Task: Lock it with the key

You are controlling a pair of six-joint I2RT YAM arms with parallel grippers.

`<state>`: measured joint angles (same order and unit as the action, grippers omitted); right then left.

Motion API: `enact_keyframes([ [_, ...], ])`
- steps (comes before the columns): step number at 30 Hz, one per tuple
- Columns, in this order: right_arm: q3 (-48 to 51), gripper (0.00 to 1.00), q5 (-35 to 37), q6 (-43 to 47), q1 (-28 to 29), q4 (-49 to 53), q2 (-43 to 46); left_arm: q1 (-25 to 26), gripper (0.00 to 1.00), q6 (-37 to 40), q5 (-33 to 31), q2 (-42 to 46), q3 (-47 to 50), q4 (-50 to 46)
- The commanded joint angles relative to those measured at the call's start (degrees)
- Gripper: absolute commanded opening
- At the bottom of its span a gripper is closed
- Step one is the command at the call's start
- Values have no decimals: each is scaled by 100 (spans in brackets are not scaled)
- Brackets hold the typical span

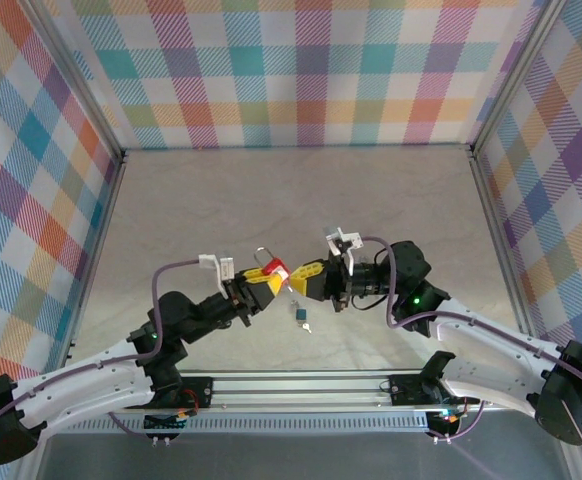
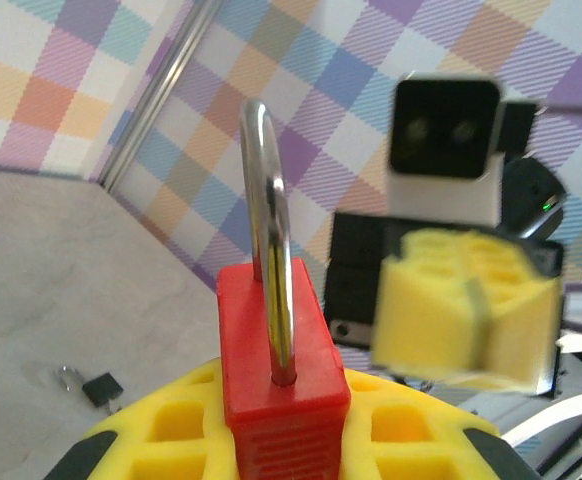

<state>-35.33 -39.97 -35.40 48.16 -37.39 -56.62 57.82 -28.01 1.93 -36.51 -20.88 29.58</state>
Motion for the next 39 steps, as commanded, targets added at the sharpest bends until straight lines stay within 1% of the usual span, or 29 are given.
enact_keyframes([
  [1, -87, 0, -423, -157, -8, -493, -103, -34, 1, -204, 203, -72, 27, 751],
  [2, -193, 0, -285, 124, -8, 82, -25, -34, 1, -213, 156, -85, 23, 768],
  [3, -291, 0, 14, 496, -4, 791, 118, -36, 1, -213, 119, -49, 15, 735],
  [4, -328, 1, 283, 833, 9, 1259, 265, -34, 2, -169, 83, 15, -1, 651],
  [5, -363, 25, 609, 1078, 9, 1704, 405, -38, 2, -89, 42, 96, -57, 451],
  [7, -324, 64, 1027, 1299, 10, 2047, 564, -47, 1, 89, 29, 182, -173, 79],
  [8, -276, 78, 1211, 1328, 9, 2097, 570, -51, 1, 145, 21, 184, -192, 1],
  [10, -257, 100, 1583, 1352, 9, 2258, 483, -84, 0, 177, 55, 122, -191, -21],
  [12, -203, 99, 1886, 1245, 9, 2271, 404, -132, 0, 190, 187, -4, -213, 60],
  [15, 56, 99, 2399, 786, 9, 1920, 520, -259, 0, 237, 420, -200, -409, -140],
  [16, 90, 99, 2693, 641, 9, 1999, 603, -307, 0, 286, 429, -256, -522, -342],
  [18, 60, 99, 2906, 768, 9, 2251, 783, -468, 0, 371, 591, -358, -679, -544],
  [19, 101, 99, 2947, 817, 4, 2236, 843, -569, 0, 347, 698, -407, -695, -514],
  [21, 109, 99, 2875, 794, 9, 2363, 901, -939, 0, 306, 1272, -619, -905, -586],
  [23, 35, 99, 3039, 529, 1, 2659, 900, -1362, 0, 216, 1868, -866, -1139, -642],
  [25, -60, 99, 2639, 894, 0, 2750, 805, -1770, 0, 62, 2373, -1107, -1292, -431],
  [27, -154, 99, 2604, 985, 0, 2938, 686, -2064, 0, -4, 2607, -1366, -1530, -469],
  [29, -33, 100, 2541, 1096, 9, 2822, 681, -2249, 0, 82, 2921, -1670, -1787, -625],
  [31, 162, 79, 2571, 1125, 17, 2428, 682, -2268, 0, 85, 3176, -1903, -1937, -665],
  [32, 205, 60, 2654, 1127, 18, 2297, 661, -2267, 0, 90, 3302, -2006, -1998, -693],
  [33, 197, 46, 2681, 1202, 18, 2236, 605, -2269, 0, 128, 3355, -2065, -2038, -794],
  [34, 180, 46, 2666, 1293, 18, 2204, 555, -2267, 0, 190, 3351, -2070, -2051, -880],
  [35, 153, 54, 2661, 1377, 26, 2194, 494, -2271, 0, 240, 3297, -2039, -2036, -969],
  [36, 108, 71, 2692, 1435, 35, 2191, 419, -2267, 0, 281, 3187, -1987, -2013, -1078],
  [37, 67, 81, 2750, 1468, 48, 2212, 362, -2267, 0, 302, 3115, -1949, -2009, -1174],
  [39, 13, 82, 2828, 1600, 102, 2149, 255, -2245, 0, 315, 3046, -1929, -2033, -1354],
])
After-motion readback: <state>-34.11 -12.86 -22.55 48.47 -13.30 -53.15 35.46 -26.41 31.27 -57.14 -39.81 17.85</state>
